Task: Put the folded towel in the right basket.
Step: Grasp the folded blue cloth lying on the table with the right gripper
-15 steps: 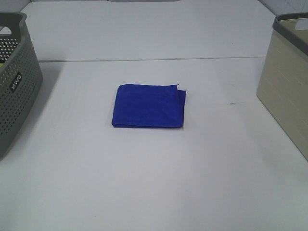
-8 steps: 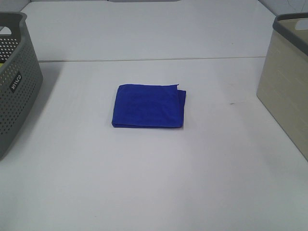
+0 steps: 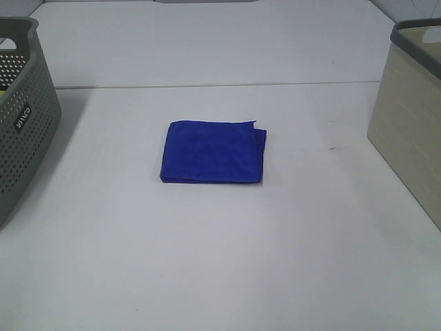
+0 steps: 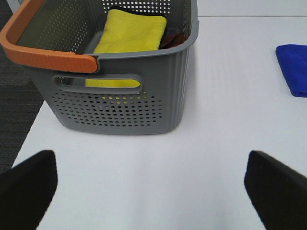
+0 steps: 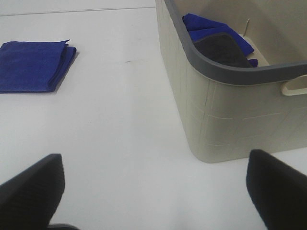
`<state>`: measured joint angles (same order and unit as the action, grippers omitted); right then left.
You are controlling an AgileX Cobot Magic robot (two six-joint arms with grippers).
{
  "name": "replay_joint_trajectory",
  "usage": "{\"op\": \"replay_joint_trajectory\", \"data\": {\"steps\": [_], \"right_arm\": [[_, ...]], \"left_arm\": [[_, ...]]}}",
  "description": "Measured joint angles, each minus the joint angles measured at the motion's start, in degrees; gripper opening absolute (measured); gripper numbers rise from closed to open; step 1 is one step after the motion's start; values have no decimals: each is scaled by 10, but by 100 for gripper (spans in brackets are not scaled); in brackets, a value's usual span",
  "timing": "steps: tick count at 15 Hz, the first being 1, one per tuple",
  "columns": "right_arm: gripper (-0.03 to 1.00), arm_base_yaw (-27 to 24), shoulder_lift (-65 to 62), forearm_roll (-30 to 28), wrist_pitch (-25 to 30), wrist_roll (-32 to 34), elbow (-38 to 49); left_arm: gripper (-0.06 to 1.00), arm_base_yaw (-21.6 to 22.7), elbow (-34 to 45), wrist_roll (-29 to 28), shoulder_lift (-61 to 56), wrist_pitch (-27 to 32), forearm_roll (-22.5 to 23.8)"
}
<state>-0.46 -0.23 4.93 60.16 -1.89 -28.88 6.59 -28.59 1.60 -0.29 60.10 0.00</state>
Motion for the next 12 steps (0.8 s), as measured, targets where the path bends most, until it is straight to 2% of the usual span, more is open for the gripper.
{"op": "replay_joint_trajectory", "data": {"steps": [12], "right_arm": [[98,0,0,0,0,0,0]], "left_arm": [[99,0,0,0,0,0,0]]}}
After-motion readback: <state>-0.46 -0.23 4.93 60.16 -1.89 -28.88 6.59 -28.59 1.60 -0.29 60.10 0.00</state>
